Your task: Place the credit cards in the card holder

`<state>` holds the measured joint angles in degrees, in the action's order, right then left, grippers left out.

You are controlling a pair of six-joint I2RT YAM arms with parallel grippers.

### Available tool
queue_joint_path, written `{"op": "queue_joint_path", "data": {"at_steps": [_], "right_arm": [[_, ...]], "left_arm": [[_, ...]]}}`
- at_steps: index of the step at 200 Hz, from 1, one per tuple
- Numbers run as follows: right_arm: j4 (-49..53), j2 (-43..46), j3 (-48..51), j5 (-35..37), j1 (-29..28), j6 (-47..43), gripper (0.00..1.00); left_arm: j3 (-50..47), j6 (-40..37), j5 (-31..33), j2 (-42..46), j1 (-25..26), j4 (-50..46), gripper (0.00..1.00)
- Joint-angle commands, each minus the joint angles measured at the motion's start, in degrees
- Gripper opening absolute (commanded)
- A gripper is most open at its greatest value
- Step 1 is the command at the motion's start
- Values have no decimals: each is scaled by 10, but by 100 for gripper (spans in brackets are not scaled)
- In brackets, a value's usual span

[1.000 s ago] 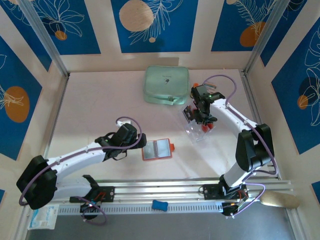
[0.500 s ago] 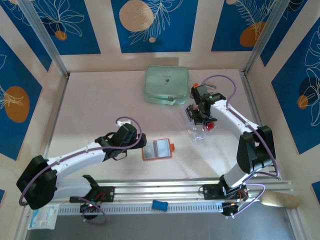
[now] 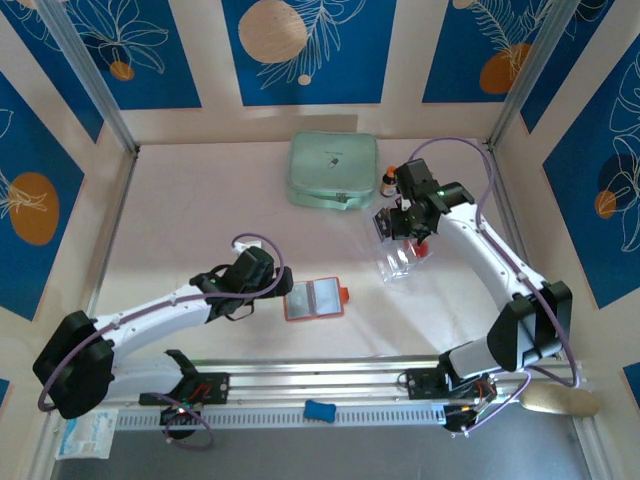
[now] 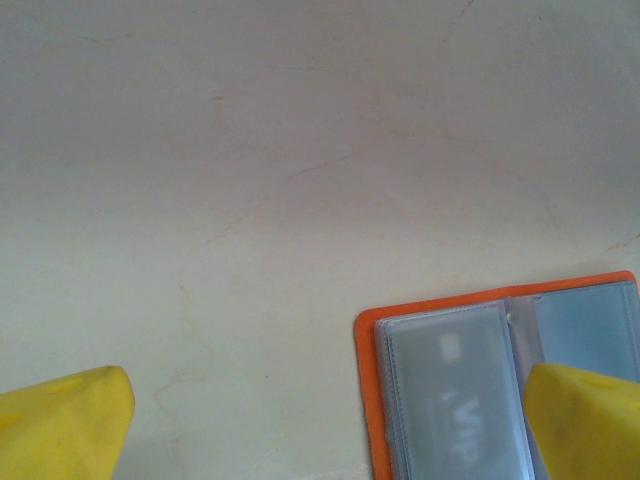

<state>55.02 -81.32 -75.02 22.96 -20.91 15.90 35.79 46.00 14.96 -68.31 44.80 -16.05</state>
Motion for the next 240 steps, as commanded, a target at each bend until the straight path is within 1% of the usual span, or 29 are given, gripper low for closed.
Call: {"op": "queue_joint_path", "data": {"at_steps": [1,32,53,66,87,105,124,151,171,203,240], "right_arm": [[9,39,-21,-57,-4,10,0],[-26,79,-7,-123,-4,40,0],[-79,109,34,-185,-4,79,0],[-129,128,76,-230,-4,110,0],[-240,155,164,-304,-9,173,0],[-345,174,246,-340,-22,224,0],[-437,183,317,-343,-47,268,0],[-536,180,394,-312,-96,313,0],[-606,162,436,-297,-127,336,0],[-676,119,469,-276,-163,358,0],[-721,66,475,-258,-193,369,0]], "left_arm": [[19,-13,0,2,2,-22,100],[28,-19,1,-3,1,-30,100],[34,-22,-1,-8,1,-33,100],[39,-24,-3,-12,1,-35,100],[43,-28,-10,-23,1,-36,100],[48,-31,-17,-32,1,-36,100],[52,-37,-28,-46,2,-35,100],[55,-45,-42,-67,2,-32,100],[54,-45,-50,-84,7,-28,100],[51,-49,-51,-103,18,-23,100],[42,-47,-47,-119,35,-22,100]]}}
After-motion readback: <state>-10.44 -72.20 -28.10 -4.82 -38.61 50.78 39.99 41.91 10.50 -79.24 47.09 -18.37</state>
